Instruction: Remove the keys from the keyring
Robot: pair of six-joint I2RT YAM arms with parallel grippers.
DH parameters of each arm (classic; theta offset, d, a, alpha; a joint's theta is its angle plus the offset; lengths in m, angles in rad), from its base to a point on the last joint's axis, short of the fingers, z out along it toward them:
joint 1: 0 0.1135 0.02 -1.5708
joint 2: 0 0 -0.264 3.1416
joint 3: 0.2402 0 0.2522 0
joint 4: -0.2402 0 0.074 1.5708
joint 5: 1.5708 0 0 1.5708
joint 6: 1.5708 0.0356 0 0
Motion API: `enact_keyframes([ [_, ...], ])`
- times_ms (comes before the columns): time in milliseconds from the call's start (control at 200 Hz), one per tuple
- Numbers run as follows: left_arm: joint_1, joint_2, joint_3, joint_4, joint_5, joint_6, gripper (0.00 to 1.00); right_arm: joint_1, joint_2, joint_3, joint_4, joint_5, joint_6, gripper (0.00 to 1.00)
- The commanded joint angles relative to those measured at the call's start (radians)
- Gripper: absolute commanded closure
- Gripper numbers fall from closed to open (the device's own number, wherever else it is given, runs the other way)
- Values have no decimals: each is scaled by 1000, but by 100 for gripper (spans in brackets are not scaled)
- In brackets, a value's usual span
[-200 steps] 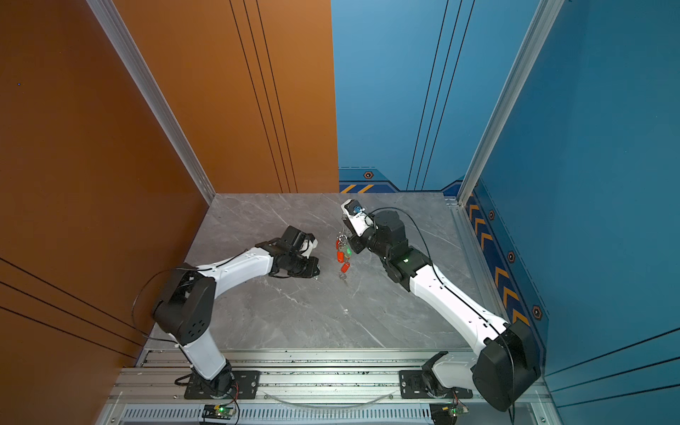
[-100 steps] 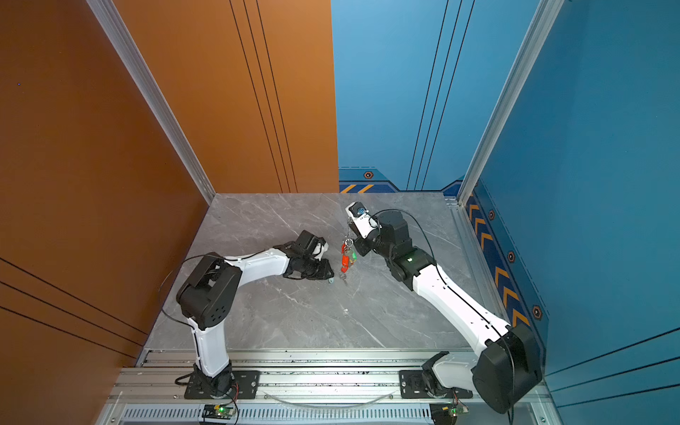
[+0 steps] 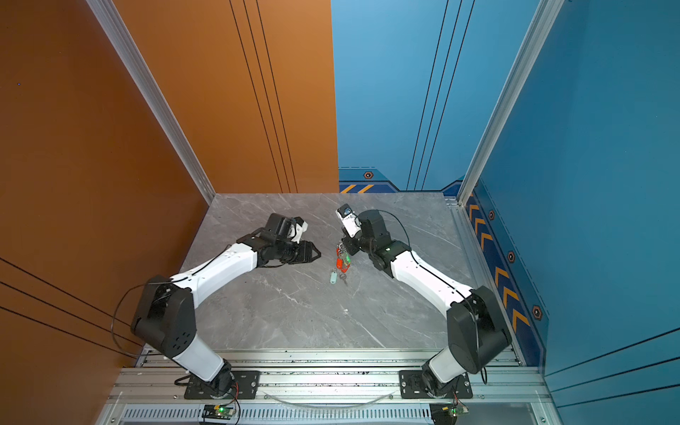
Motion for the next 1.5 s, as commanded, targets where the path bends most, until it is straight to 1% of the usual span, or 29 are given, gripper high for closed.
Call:
enact_keyframes([
  [0,29,-35,-44,-62,35,28,40,17,42,75,87,101,32,100],
  [95,55,-59,-62,-61,39,36,38,20,89,97,128,110,58,100],
  [360,112,-81,-79,-62,71,53,36,39,240,207,82,217,71,100],
  [446,119,-78,-80,-62,81,56,35,44,287,249,82,228,79,100],
  [611,129,-76,-86,-62,89,58,34,64,374,321,62,286,71,100],
  [626,130,-78,-86,-62,90,58,34,64,382,327,61,286,72,100],
  [661,134,-80,-87,-63,91,55,29,67,396,340,59,289,72,100],
  [716,139,-83,-92,-62,93,56,28,74,423,362,57,290,69,100],
  [901,157,-109,-109,-62,97,52,26,100,494,428,50,316,53,100],
  [951,162,-120,-116,-62,98,50,25,108,534,440,50,318,47,100],
  [1021,172,-136,-127,-63,101,47,25,122,559,463,39,328,32,97],
  [1101,184,-153,-140,-63,104,41,25,136,586,489,29,336,15,96],
  [1206,197,-172,-144,-70,106,41,24,137,621,520,14,332,-3,92],
  [1251,202,-178,-144,-75,107,46,24,168,634,527,11,332,-15,91],
  [1296,207,-183,-144,-79,108,46,24,175,649,538,11,335,-27,91],
  [1327,209,-188,-175,-81,109,46,24,176,656,545,10,332,-34,91],
  [1497,221,-204,-194,-82,114,49,24,189,695,597,-26,305,-67,90],
])
